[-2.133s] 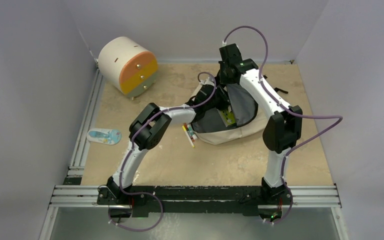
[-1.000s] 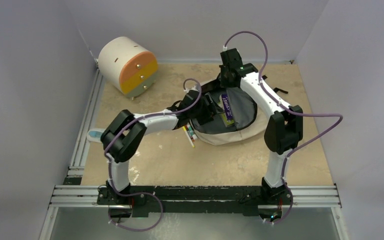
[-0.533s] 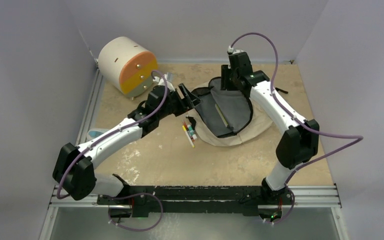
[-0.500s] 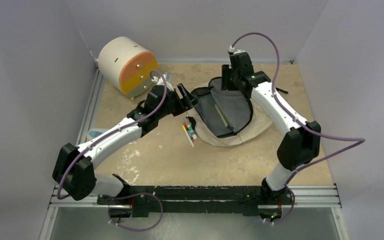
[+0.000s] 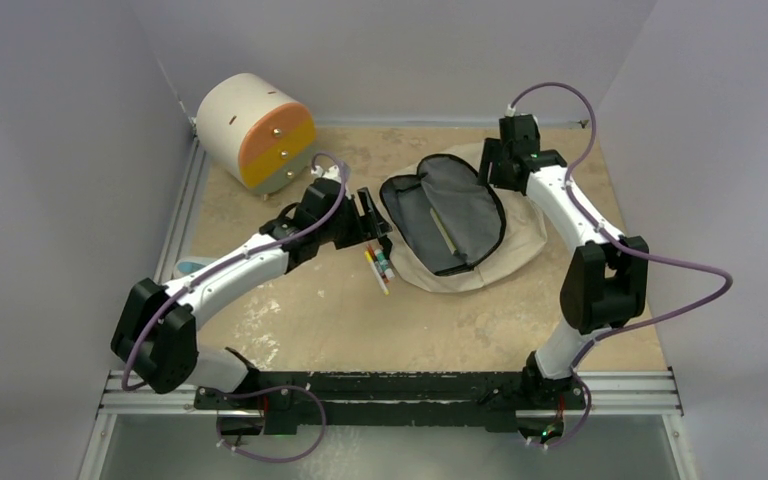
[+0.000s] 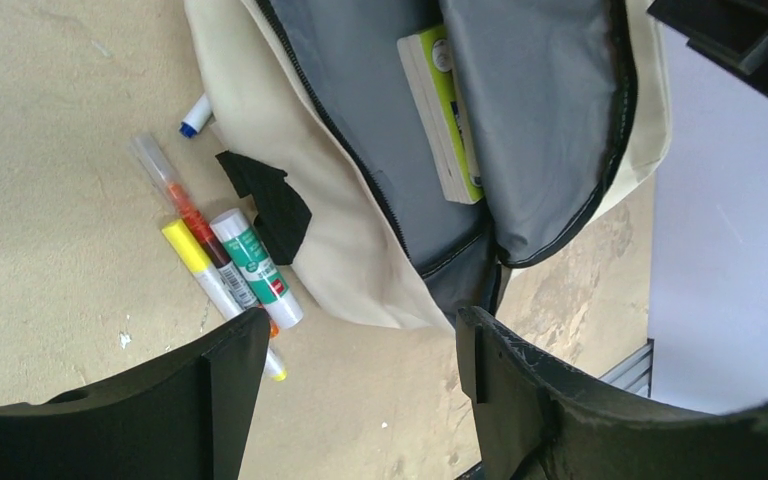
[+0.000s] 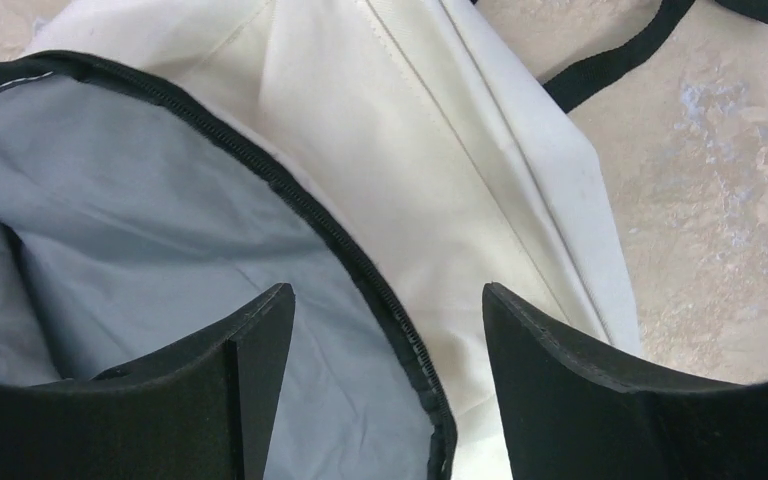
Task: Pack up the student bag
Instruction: Place the book in the student bag.
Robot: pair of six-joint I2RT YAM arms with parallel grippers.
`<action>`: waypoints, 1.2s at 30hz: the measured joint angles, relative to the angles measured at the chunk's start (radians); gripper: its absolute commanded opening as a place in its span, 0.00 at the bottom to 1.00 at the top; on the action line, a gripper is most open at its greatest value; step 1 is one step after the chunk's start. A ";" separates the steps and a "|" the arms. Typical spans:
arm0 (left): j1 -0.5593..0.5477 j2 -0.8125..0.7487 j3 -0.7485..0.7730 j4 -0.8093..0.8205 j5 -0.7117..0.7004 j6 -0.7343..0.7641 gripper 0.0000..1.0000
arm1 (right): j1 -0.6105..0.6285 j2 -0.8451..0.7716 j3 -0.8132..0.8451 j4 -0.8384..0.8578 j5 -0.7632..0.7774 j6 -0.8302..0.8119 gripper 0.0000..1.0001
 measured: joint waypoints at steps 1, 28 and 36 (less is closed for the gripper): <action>0.000 0.008 0.000 -0.001 0.003 0.000 0.67 | -0.013 0.005 0.000 0.003 -0.008 -0.003 0.72; 0.017 0.395 0.292 -0.076 0.035 -0.002 0.56 | -0.087 0.098 -0.029 0.077 -0.232 -0.016 0.53; 0.018 0.472 0.321 -0.063 0.072 -0.003 0.39 | -0.087 0.098 -0.029 0.080 -0.231 -0.016 0.52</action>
